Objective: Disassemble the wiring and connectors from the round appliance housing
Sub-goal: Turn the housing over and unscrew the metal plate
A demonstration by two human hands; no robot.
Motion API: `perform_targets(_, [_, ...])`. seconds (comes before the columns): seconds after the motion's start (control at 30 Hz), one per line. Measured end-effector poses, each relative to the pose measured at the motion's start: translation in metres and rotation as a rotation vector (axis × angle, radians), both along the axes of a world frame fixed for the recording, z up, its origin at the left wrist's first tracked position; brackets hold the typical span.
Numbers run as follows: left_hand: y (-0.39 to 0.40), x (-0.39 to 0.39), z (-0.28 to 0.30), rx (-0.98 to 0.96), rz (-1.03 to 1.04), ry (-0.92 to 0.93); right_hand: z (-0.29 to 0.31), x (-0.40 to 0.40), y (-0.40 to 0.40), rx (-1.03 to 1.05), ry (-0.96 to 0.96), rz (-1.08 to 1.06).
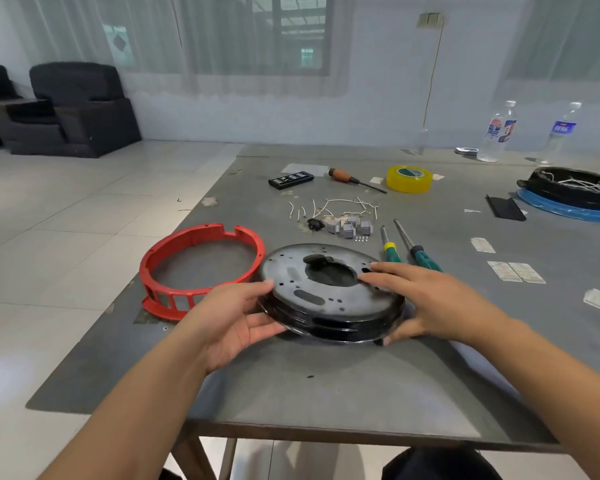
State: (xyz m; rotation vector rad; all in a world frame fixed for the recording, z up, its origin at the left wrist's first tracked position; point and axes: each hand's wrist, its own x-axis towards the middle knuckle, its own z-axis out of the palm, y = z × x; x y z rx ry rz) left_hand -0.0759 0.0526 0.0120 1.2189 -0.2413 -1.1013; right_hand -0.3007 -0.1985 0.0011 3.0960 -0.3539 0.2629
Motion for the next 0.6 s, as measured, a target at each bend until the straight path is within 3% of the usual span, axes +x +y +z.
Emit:
perform_targets(0.1, [-0.005,-0.009,-0.008,0.022,0.088,-0.095,0.000,0.002,0.003,0.034,0.153,-0.018])
perform_targets(0.2, [-0.007,-0.017,-0.016,0.062,0.128,-0.319,-0.003,0.005,0.007,0.016,0.150,-0.050])
perform_targets(0.47, [-0.003,-0.022,-0.028,0.354,-0.095,-1.130,-0.005,0.013,0.013,-0.050,0.111,-0.098])
perform_targets(0.6, [-0.009,-0.025,-0.037,0.298,-0.131,-1.303,-0.004,0.018,0.011,-0.056,0.108,-0.092])
